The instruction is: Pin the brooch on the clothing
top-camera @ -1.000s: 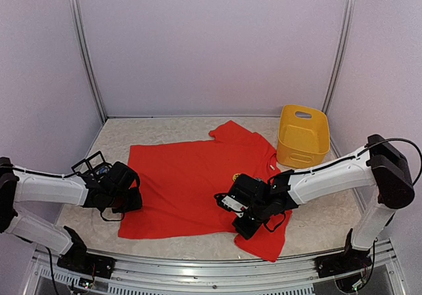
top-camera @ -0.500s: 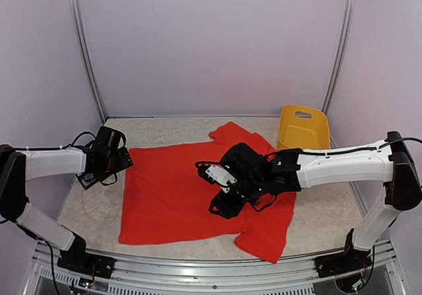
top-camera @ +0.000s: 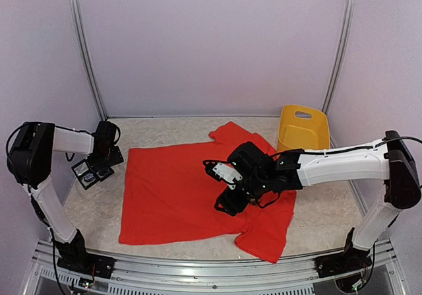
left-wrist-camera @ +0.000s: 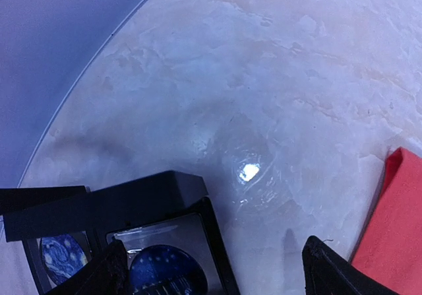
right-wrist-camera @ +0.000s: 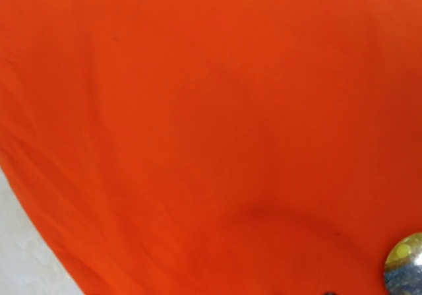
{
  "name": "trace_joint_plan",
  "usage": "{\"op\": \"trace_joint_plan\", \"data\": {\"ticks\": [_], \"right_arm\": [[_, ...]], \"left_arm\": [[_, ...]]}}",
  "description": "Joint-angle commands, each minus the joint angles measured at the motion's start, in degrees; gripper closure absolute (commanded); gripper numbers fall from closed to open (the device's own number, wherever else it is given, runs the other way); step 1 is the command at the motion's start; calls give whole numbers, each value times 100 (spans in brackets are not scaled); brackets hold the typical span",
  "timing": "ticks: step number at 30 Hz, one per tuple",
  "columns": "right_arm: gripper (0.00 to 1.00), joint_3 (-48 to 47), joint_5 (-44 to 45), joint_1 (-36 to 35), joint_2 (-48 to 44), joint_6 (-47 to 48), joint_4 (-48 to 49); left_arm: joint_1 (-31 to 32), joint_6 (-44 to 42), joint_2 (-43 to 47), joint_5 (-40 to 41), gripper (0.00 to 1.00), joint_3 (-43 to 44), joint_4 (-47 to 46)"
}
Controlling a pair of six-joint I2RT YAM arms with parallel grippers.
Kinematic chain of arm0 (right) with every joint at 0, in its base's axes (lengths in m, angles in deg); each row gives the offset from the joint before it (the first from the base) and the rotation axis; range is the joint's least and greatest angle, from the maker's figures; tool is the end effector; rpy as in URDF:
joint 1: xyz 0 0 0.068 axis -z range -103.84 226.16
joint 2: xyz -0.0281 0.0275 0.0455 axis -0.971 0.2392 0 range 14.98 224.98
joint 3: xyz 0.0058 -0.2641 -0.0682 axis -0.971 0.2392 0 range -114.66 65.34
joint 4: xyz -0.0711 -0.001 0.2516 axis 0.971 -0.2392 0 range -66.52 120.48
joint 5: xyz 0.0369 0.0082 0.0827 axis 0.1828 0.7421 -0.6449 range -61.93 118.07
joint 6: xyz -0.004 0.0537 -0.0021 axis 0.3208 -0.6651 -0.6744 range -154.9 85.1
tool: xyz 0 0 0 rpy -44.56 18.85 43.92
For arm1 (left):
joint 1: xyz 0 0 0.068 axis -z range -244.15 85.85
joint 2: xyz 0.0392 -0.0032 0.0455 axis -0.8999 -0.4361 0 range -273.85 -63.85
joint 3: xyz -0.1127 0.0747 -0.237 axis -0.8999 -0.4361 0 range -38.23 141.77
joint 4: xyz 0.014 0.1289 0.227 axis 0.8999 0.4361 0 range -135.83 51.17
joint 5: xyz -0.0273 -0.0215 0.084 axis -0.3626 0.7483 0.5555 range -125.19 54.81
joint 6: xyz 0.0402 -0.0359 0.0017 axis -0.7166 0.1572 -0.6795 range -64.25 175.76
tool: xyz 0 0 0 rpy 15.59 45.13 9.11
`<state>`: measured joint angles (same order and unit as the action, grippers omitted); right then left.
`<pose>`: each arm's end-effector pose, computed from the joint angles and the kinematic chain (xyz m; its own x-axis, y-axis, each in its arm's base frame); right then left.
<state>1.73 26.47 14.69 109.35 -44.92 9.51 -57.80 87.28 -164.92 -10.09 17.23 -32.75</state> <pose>0.1660 0.3073 0.2170 -0.5234 -0.5988 -0.6062 -0.8078 0.5751 0.1294 0.3397 -0.0227 0.1487 -0.6615 -0.4028 -0.6326 -0.5454 0.8373 0.0372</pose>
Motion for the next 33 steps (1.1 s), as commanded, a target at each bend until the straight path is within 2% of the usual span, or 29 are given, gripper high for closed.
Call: {"op": "trace_joint_plan", "data": {"ticks": [1, 12, 16, 21, 26, 30, 33], "right_arm": [[33, 119, -159, 60, -74, 80, 225], [33, 82, -65, 76, -43, 223, 202], [33, 30, 115, 79, -104, 404, 26], [33, -70, 282, 101, -146, 586, -160], [33, -87, 415, 129, -174, 720, -240], [33, -85, 455, 138, -181, 752, -280], [33, -97, 518, 136, -195, 772, -331]], "left_arm": [[-101, -317, -176, 99, 13, 133, 80], [-282, -261, -429, -389, 17, 81, 44], [-251, -270, -244, -643, 26, -297, -81], [-224, -299, -35, -675, 43, -387, -16], [-144, -364, 67, -599, 48, -363, 44], [-117, -401, 103, -611, 57, -382, 50], [-103, -402, 106, -637, 58, -387, 73]]}}
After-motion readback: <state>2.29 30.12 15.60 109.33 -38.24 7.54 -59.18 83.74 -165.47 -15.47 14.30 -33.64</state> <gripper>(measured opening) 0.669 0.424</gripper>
